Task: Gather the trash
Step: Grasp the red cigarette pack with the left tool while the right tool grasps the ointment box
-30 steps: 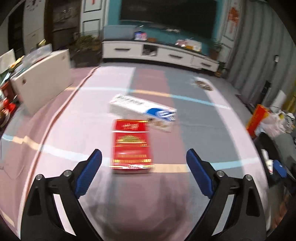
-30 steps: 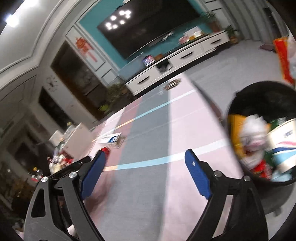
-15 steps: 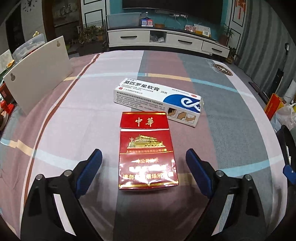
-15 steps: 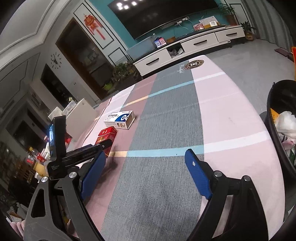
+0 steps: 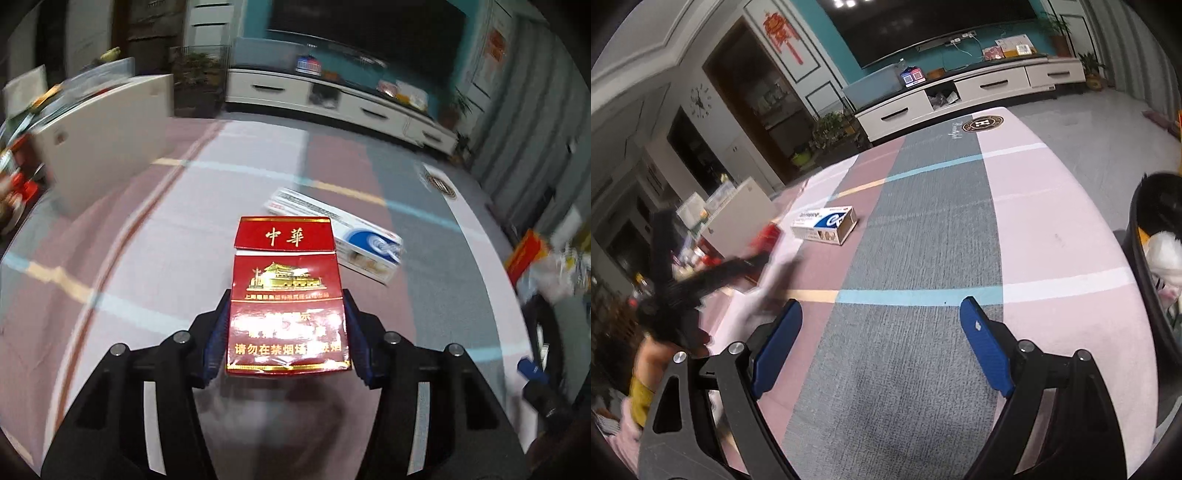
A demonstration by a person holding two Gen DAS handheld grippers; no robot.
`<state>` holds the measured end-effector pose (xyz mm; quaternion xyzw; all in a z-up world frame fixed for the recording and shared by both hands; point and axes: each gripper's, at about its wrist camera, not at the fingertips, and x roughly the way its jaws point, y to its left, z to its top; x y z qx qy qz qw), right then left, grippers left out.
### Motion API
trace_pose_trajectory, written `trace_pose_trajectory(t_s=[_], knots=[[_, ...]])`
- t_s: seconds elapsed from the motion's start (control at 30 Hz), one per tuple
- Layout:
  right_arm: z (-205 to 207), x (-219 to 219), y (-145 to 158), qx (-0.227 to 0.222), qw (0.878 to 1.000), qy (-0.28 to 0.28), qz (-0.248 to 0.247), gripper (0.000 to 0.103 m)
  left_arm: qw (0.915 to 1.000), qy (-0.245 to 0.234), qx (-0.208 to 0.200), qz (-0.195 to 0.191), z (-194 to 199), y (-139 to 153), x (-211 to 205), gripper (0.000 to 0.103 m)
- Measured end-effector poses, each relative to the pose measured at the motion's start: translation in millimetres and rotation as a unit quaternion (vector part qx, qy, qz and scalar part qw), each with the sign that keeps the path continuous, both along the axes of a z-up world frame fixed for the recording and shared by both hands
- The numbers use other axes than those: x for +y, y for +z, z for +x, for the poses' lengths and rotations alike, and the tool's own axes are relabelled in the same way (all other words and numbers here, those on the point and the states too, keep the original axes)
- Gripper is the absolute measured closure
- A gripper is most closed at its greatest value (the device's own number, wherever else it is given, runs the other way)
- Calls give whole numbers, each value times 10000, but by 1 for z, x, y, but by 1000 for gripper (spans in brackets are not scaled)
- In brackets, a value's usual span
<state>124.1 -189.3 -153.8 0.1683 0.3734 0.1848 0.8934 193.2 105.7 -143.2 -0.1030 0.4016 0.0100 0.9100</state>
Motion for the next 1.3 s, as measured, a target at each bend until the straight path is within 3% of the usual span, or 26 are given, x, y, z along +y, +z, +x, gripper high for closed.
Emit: trace_pose_trajectory(t_s=[0.17,0.37,0.53,0.63,0.7,0.77,0.83,0.93,0.97,1.0,1.03,1.1,1.17,1.3], knots=[[17,27,12,-34,9991,220,-364,17,9968,432,96,-668,-2,-1,43,46],[77,86,24,-70,9880,784,-1328,17,9970,513,-45,-571,-8,5,57,46],[123,138,19,-253,9634,1252,-2359,18,9971,486,-19,-590,-5,3,63,46],[150,157,12,-152,9557,1418,-2573,17,9980,407,66,-483,1,-1,63,53],[165,168,5,-109,9502,1605,-2668,18,9973,359,197,-614,2,-6,66,53],[175,177,-2,-69,9442,1744,-2794,17,9972,296,282,-628,1,-10,66,49],[182,185,-10,-52,9361,1897,-2962,17,9977,211,291,-578,0,-11,64,36],[191,194,-22,69,9283,2143,-3036,18,9986,43,350,-404,-1,-13,58,36],[192,197,-26,92,9253,2218,-3075,22,9987,14,383,-347,-1,-15,56,36],[191,198,-25,40,9266,2258,-3006,36,9986,-17,449,-287,0,-18,53,36],[191,198,-24,18,9276,2297,-2945,39,9983,-47,506,-277,1,-21,51,36],[189,198,-21,-3,9285,2250,-2956,57,9977,-93,604,-294,3,-26,48,36],[183,196,-19,-24,9315,2189,-2904,63,9975,-121,613,-317,4,-27,47,37],[158,177,-4,-114,9501,1899,-2472,63,9970,-226,656,-357,0,-29,43,43]])
